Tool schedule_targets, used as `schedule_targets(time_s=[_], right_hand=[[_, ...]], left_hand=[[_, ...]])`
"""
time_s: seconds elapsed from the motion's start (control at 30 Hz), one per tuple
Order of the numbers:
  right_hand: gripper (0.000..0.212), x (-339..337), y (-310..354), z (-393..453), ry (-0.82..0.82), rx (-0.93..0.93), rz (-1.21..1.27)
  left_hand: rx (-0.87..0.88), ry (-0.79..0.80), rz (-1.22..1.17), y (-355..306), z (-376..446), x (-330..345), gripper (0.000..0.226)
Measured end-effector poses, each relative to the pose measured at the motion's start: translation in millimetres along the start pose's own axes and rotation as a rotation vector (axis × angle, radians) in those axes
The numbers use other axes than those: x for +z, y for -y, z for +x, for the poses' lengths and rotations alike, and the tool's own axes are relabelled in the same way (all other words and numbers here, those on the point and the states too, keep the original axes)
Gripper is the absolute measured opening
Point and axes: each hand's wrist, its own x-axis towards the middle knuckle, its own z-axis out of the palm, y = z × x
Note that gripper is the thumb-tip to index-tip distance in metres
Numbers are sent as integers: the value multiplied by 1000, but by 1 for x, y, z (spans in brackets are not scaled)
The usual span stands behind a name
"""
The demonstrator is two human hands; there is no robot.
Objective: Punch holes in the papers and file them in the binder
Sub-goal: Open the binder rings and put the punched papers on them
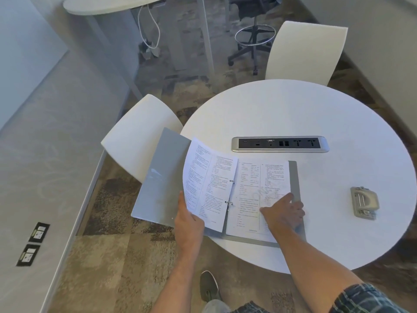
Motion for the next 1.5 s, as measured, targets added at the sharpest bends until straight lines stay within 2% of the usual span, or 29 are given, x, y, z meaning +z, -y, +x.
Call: schedule_targets(time_s=[0.27, 0.47, 0.7, 0.87, 1.1, 1.17, 1.23, 1.37, 1.5], right_hand=[[90, 3, -2, 1, -30, 82, 124], [95, -3, 2, 1, 18, 123, 230], [88, 8, 1, -7, -43, 124, 155], [84, 12, 4, -4, -39, 152, 220], [54, -3, 6, -4, -13, 90, 238], [39, -16, 3, -5, -17, 43, 241], [25, -27, 4, -5, 47, -60, 313], [27, -46, 30, -6, 302, -174, 696], [27, -52, 68, -19, 579, -324, 907]], left_hand=[[-64, 10, -9, 7, 1, 2, 67], [-72, -19, -34, 10, 2, 5, 68], [-81, -24, -56, 10, -2, 8, 72], [-85, -11, -43, 12, -3, 10, 71], [-89, -37, -41, 13, 0, 8, 66], [-98, -40, -38, 13, 1, 8, 66], [-98, -28, -38, 13, 1, 8, 66], [-94, -19, -61, 12, 0, 11, 63], [-113, -21, -121, 12, 1, 11, 60]])
